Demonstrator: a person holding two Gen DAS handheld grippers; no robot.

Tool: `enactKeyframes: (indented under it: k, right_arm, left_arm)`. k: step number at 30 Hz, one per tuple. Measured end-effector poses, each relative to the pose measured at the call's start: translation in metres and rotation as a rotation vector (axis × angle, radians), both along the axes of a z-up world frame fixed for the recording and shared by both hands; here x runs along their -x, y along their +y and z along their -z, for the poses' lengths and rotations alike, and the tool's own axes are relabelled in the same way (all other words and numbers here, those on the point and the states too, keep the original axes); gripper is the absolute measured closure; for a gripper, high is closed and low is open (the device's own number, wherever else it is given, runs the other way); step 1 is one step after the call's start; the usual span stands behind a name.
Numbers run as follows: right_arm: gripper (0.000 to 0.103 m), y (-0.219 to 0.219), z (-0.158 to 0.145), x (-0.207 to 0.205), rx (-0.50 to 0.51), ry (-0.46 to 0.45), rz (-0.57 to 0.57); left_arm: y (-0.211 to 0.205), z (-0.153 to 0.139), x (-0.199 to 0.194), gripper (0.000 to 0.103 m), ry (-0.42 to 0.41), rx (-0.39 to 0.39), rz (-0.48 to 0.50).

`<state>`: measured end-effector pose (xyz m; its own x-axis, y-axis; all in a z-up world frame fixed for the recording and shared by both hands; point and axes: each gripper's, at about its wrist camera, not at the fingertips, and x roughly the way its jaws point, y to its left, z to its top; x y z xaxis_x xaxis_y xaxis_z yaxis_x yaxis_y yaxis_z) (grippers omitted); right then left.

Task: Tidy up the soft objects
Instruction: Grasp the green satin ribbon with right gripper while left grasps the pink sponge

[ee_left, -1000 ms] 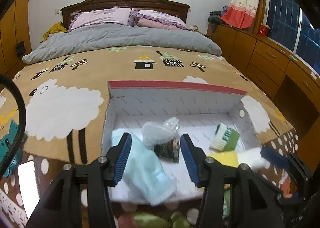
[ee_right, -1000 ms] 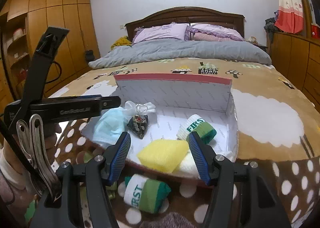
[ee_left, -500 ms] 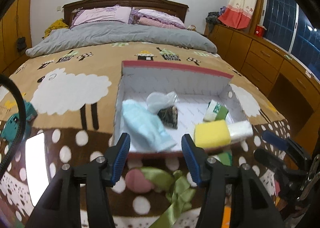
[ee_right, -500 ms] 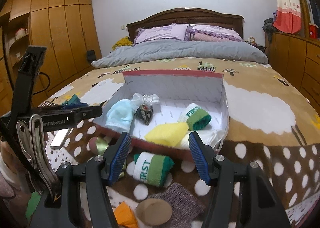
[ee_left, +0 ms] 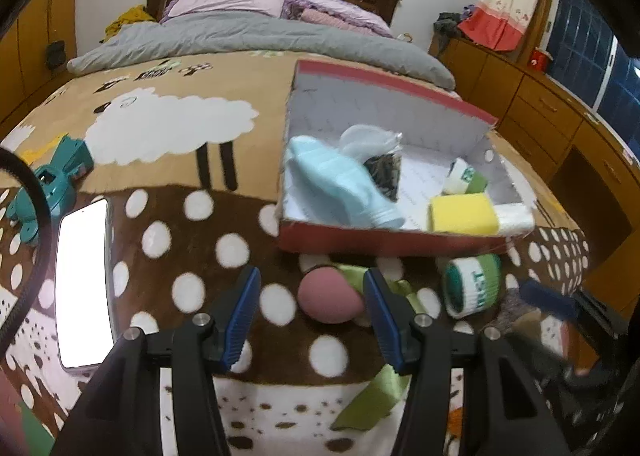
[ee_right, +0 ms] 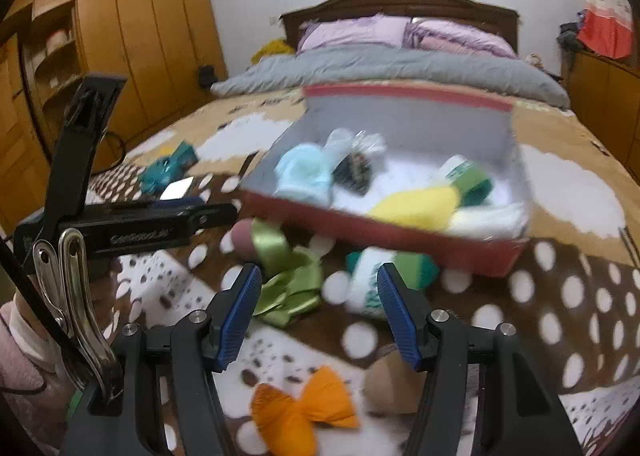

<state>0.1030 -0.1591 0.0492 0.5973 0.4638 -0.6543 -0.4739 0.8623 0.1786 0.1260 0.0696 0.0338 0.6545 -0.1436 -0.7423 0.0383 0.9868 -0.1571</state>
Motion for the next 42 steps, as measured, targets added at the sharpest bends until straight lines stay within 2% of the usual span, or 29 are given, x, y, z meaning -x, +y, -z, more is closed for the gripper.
enactKeyframes:
  k: [4,9,18,21,25,28,36,42]
  right_arm:
    - [0.041,0.022,0.014,0.000,0.025,0.044,-0.025]
    - [0.041,0.041,0.034,-0.010,0.071,0.085,-0.004]
    - [0.042,0.063,0.054,-0.019,0.163,0.080,-0.003]
    - [0.060,0.071,0.061,-0.019,0.208,0.076,-0.013]
    - [0.082,0.069,0.062,-0.020,0.188,0.085,-0.016]
    - [0.092,0.062,0.060,-0.020,0.167,0.090,-0.003]
    - [0.093,0.040,0.034,-0.008,0.072,0.056,0.011]
    - [0.093,0.019,0.002,0.001,0.025,-0.014,0.032]
  left_arm:
    - [0.007,0.009,0.000,0.047,0.018,0.016,-0.005]
    - [0.014,0.015,-0.003,0.047,0.025,0.035,-0.007]
    - [0.022,0.021,-0.006,0.047,0.026,0.063,-0.016]
    - [0.023,0.022,-0.006,0.047,0.024,0.067,-0.013]
    - [0.023,0.021,-0.004,0.047,0.023,0.067,-0.008]
    - [0.023,0.021,-0.004,0.047,0.024,0.070,-0.009]
    - [0.019,0.019,-0.001,0.047,0.028,0.073,0.004]
    - [0.003,0.023,-0.004,0.047,0.047,0.070,0.055]
